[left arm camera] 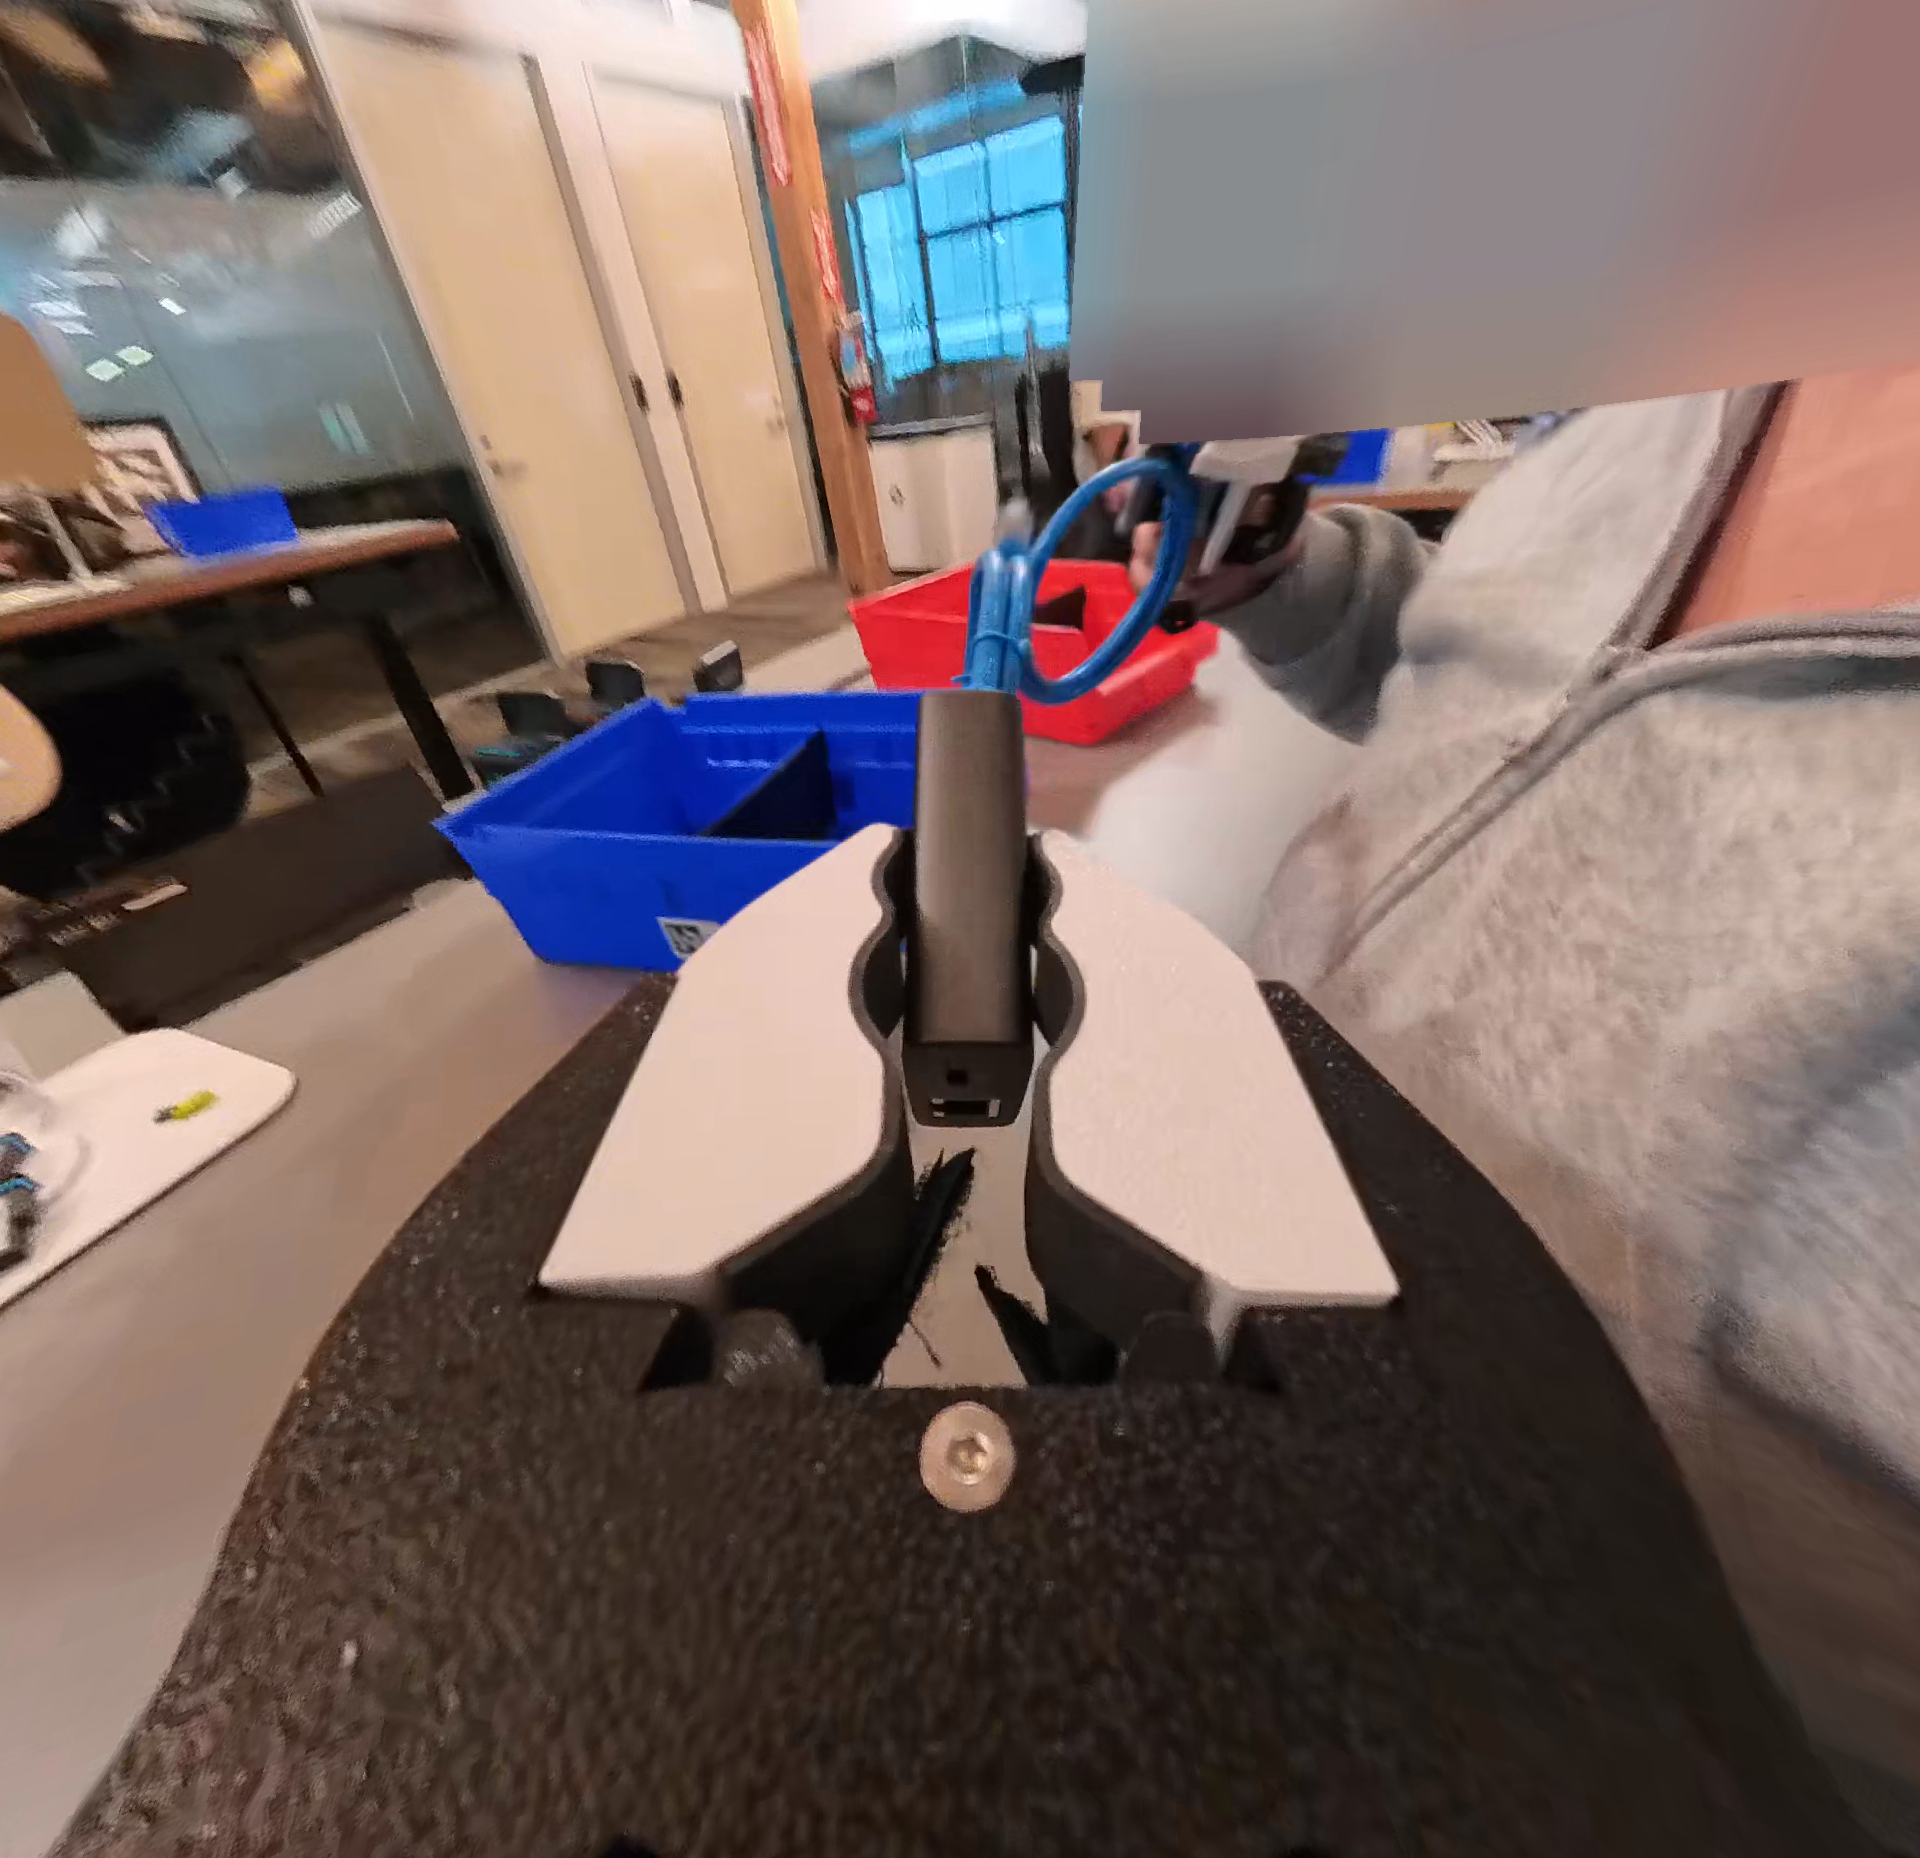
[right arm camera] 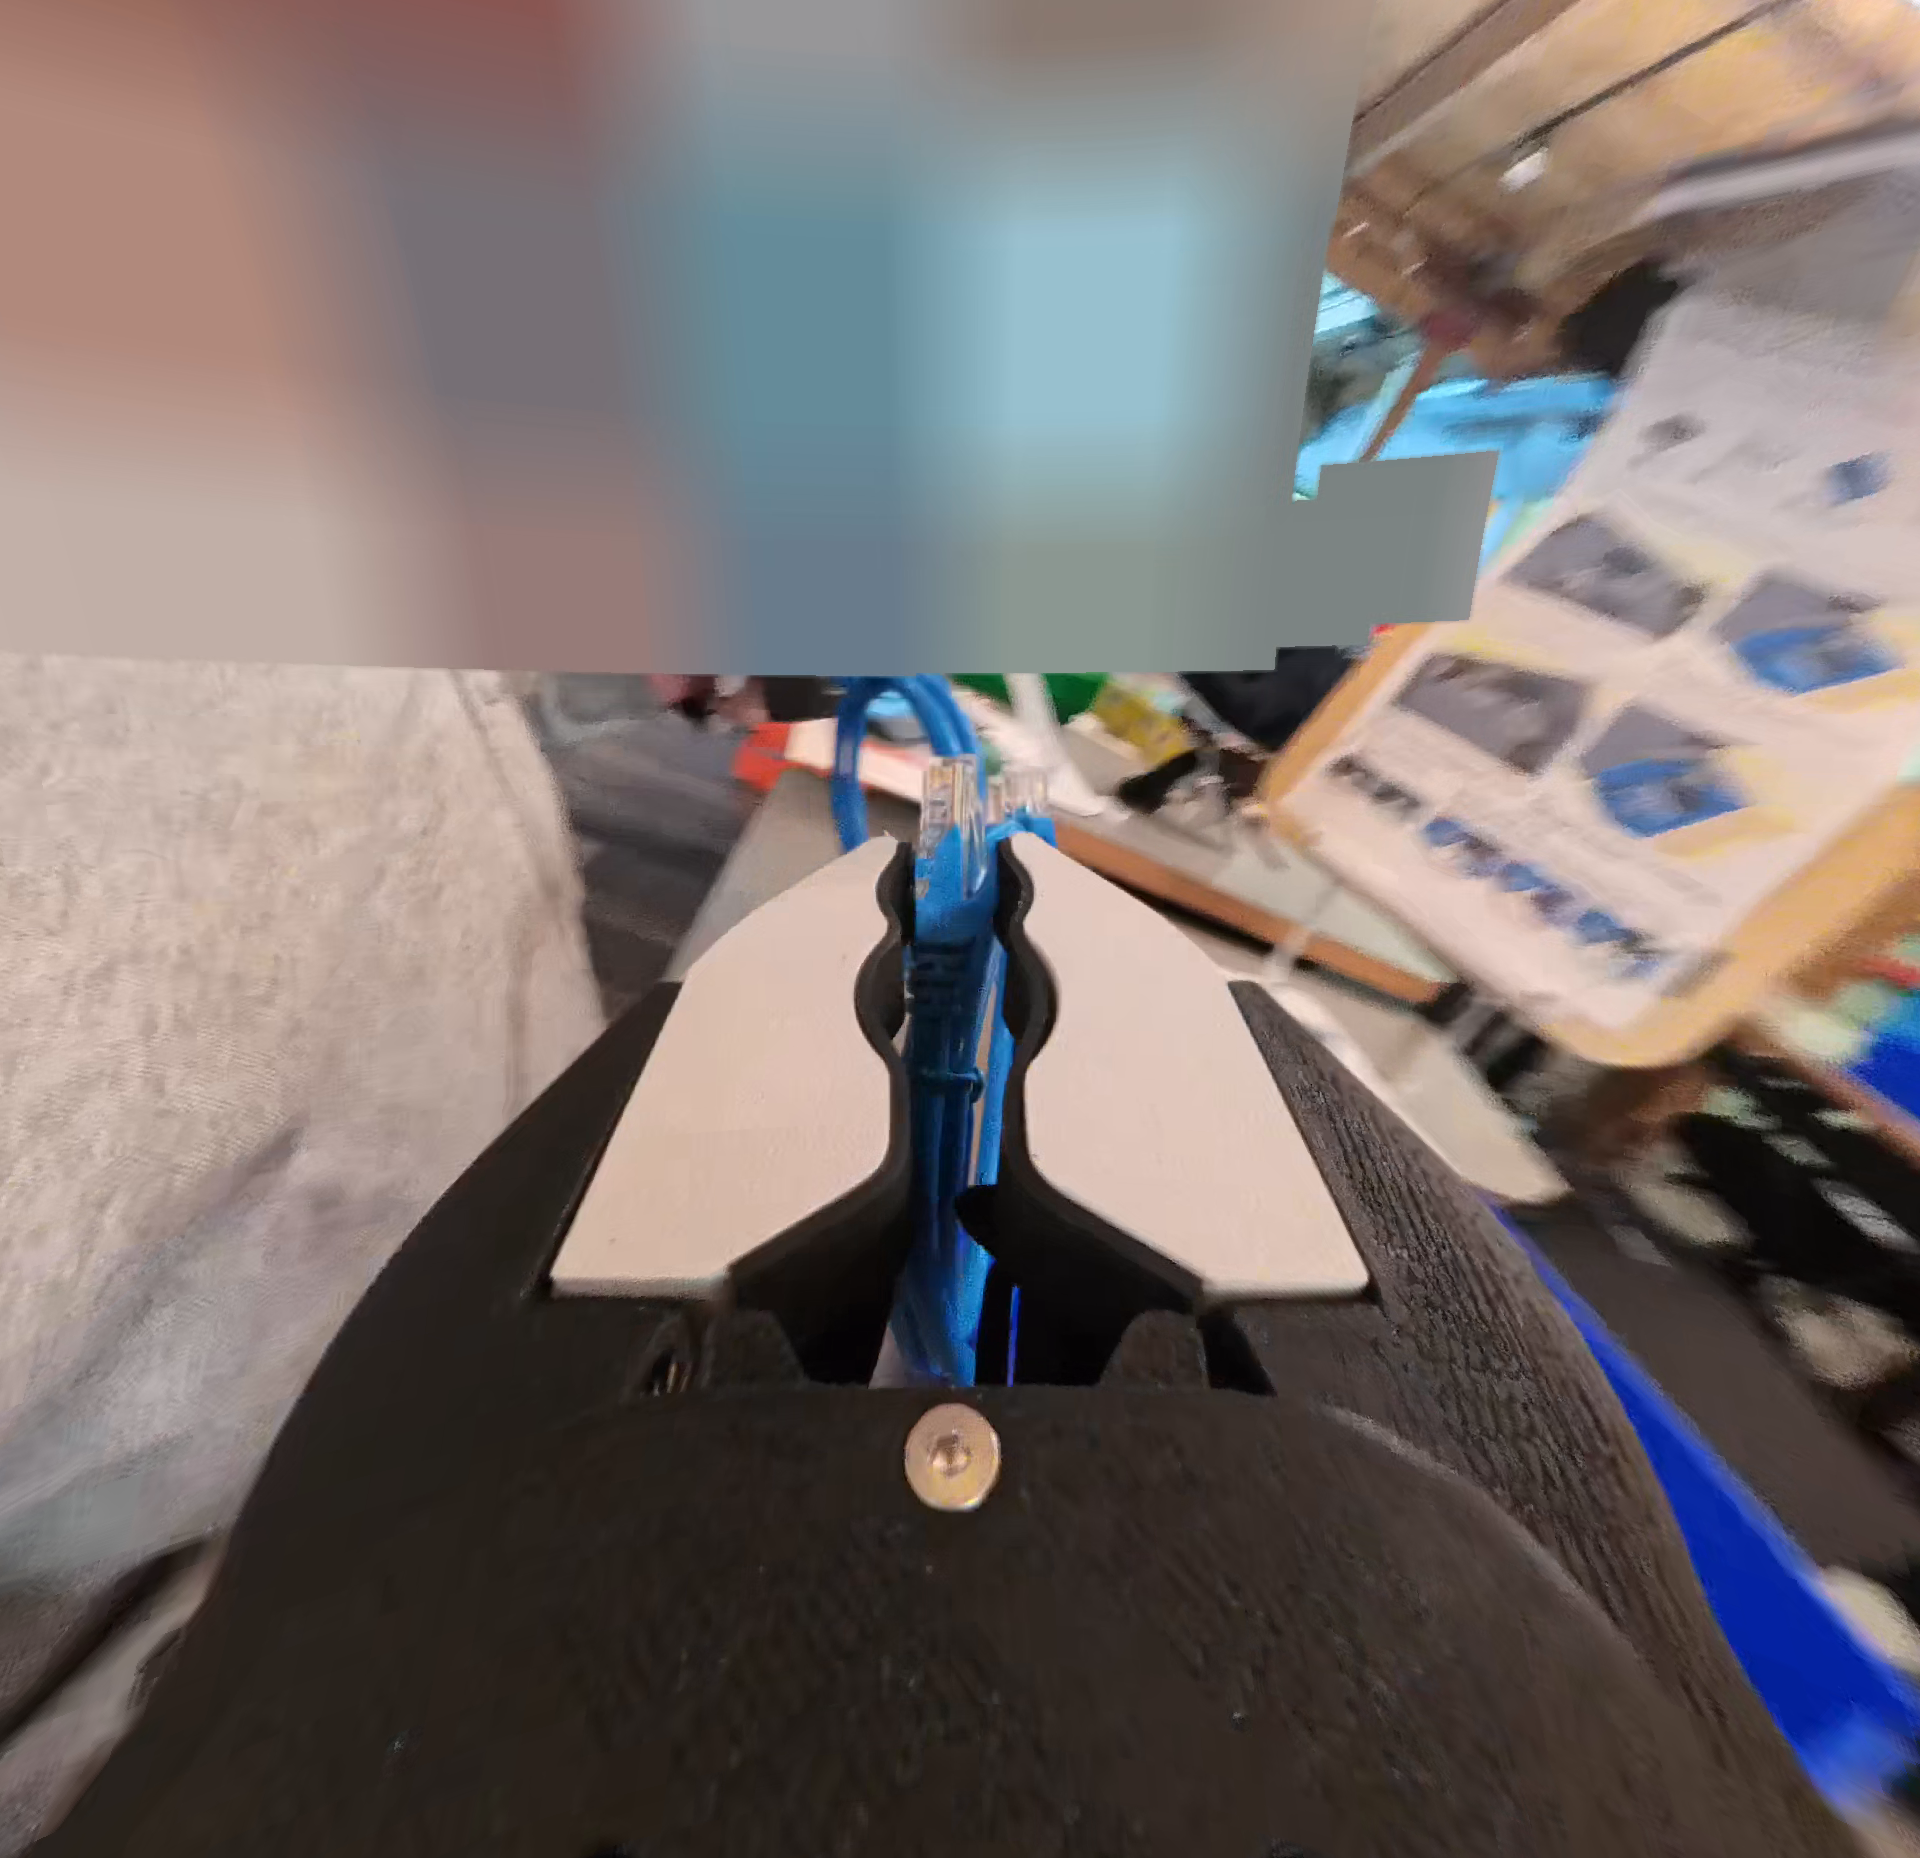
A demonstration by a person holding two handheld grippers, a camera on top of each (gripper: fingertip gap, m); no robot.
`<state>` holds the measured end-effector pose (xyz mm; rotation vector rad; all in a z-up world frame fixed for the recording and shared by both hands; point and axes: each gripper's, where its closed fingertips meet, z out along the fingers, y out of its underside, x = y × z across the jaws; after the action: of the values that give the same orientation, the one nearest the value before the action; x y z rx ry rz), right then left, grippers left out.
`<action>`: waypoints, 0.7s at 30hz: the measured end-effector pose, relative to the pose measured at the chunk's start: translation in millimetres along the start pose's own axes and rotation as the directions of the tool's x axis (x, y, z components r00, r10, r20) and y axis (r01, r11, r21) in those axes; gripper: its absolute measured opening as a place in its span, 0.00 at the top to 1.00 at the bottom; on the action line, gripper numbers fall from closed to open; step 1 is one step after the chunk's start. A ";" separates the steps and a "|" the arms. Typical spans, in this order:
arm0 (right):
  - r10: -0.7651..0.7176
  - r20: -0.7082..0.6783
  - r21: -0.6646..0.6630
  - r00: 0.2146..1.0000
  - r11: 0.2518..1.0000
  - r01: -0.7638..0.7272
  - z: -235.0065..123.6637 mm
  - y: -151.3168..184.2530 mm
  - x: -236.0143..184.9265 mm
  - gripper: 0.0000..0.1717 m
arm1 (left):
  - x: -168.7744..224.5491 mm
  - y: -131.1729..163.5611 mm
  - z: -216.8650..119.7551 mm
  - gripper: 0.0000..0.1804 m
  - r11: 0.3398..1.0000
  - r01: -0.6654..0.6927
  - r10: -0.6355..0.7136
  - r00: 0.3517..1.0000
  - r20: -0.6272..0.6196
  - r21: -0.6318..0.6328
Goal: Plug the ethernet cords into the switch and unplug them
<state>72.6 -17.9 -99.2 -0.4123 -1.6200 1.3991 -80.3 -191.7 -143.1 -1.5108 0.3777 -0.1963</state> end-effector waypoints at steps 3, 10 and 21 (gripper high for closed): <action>-0.121 -0.208 -0.015 0.971 0.993 0.120 -53.3 -34.1 32.8 0.92 | -10.5 -2.0 8.6 0.89 0.999 0.003 -0.004 1.000 0.028 0.049; -0.304 -0.419 -0.508 0.856 0.860 0.056 -194.4 -16.7 90.8 0.92 | -20.2 8.2 45.7 0.89 0.996 -0.010 0.004 0.998 0.060 0.094; -0.243 -0.158 -0.986 0.957 0.098 -0.138 -324.3 194.0 107.3 0.87 | -13.7 9.5 93.3 0.89 0.992 -0.100 0.095 0.994 0.056 0.075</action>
<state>217.6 312.6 -254.3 -1.2743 -2.0870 -0.1792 -60.3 -99.3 -149.3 -1.4145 0.3965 -0.0929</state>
